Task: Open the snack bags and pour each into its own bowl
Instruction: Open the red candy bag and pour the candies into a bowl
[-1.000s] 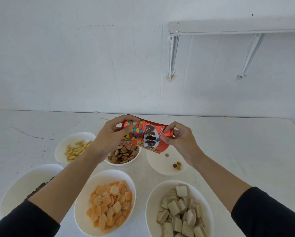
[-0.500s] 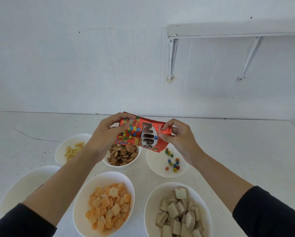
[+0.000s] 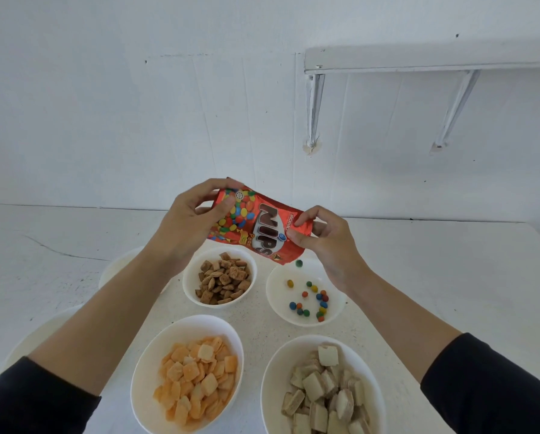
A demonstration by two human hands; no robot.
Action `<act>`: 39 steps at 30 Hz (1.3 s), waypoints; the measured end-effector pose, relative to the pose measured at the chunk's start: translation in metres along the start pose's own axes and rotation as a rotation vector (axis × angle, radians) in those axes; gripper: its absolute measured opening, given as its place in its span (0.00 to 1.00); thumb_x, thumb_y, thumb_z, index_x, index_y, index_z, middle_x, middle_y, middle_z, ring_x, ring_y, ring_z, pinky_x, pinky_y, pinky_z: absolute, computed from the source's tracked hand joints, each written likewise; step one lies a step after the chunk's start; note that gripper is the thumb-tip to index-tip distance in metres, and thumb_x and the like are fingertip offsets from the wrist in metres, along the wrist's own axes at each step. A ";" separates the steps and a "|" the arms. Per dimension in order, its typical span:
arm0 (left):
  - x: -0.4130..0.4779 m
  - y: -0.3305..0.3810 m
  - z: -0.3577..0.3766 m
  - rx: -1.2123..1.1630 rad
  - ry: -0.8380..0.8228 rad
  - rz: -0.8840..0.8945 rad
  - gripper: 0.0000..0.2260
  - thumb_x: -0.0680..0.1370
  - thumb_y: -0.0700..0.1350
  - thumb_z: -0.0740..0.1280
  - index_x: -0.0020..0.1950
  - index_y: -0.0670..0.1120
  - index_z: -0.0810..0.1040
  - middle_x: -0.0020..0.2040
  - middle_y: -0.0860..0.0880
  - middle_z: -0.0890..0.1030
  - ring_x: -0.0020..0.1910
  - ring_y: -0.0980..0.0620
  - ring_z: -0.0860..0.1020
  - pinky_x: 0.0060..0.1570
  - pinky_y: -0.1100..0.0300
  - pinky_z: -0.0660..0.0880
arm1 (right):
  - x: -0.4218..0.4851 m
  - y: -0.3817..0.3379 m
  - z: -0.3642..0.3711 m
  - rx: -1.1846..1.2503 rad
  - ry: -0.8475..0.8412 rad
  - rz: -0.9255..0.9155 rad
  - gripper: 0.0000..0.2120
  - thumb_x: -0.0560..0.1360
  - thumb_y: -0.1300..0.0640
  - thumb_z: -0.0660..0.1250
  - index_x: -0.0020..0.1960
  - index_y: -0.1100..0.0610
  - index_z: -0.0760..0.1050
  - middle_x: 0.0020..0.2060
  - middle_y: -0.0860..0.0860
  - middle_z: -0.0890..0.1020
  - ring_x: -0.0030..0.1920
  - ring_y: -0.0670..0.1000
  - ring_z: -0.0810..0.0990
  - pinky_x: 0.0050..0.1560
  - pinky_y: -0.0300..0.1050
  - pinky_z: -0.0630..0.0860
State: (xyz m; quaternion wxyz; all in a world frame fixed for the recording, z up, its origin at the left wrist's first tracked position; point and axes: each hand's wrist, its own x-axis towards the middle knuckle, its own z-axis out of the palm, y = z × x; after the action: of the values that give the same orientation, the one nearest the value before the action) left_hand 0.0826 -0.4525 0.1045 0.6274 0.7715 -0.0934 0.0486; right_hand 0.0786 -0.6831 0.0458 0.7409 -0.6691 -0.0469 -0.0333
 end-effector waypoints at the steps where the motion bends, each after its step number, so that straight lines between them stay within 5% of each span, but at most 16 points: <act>1: 0.001 0.002 0.000 0.013 0.001 0.011 0.08 0.82 0.47 0.67 0.58 0.56 0.82 0.59 0.53 0.81 0.54 0.54 0.83 0.46 0.55 0.84 | 0.000 -0.001 0.000 0.017 -0.001 -0.005 0.09 0.73 0.64 0.75 0.45 0.56 0.75 0.50 0.58 0.85 0.52 0.56 0.85 0.44 0.48 0.83; 19: 0.001 -0.005 0.008 0.013 -0.006 -0.032 0.08 0.83 0.46 0.66 0.58 0.54 0.82 0.58 0.54 0.81 0.50 0.58 0.83 0.40 0.62 0.82 | -0.003 0.020 0.001 0.015 0.020 0.057 0.11 0.72 0.62 0.77 0.41 0.51 0.75 0.54 0.56 0.85 0.56 0.56 0.84 0.45 0.46 0.82; 26: 0.011 0.021 0.000 -0.011 0.022 0.043 0.08 0.83 0.46 0.66 0.60 0.53 0.82 0.60 0.50 0.80 0.57 0.48 0.82 0.46 0.53 0.84 | 0.010 -0.013 0.005 0.031 0.007 -0.035 0.11 0.72 0.64 0.76 0.42 0.55 0.74 0.50 0.58 0.86 0.52 0.56 0.86 0.45 0.48 0.82; 31: 0.016 0.042 0.001 0.078 -0.009 0.135 0.08 0.83 0.47 0.66 0.60 0.54 0.82 0.60 0.55 0.81 0.56 0.50 0.83 0.46 0.53 0.84 | 0.014 -0.021 0.001 0.063 0.012 -0.073 0.11 0.73 0.65 0.75 0.43 0.56 0.73 0.53 0.58 0.85 0.55 0.56 0.84 0.47 0.49 0.82; 39: 0.011 0.025 0.034 0.217 -0.147 0.125 0.08 0.82 0.46 0.67 0.59 0.56 0.82 0.63 0.52 0.76 0.57 0.54 0.80 0.45 0.62 0.83 | -0.001 0.025 -0.018 0.092 0.050 0.049 0.12 0.74 0.64 0.74 0.40 0.54 0.72 0.53 0.55 0.86 0.57 0.58 0.84 0.60 0.64 0.79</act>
State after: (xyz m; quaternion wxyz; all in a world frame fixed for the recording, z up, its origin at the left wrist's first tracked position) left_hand 0.0873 -0.4911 0.1236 0.5276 0.8290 -0.1812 0.0408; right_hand 0.0807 -0.6982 0.0189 0.7724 -0.6343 -0.0137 -0.0296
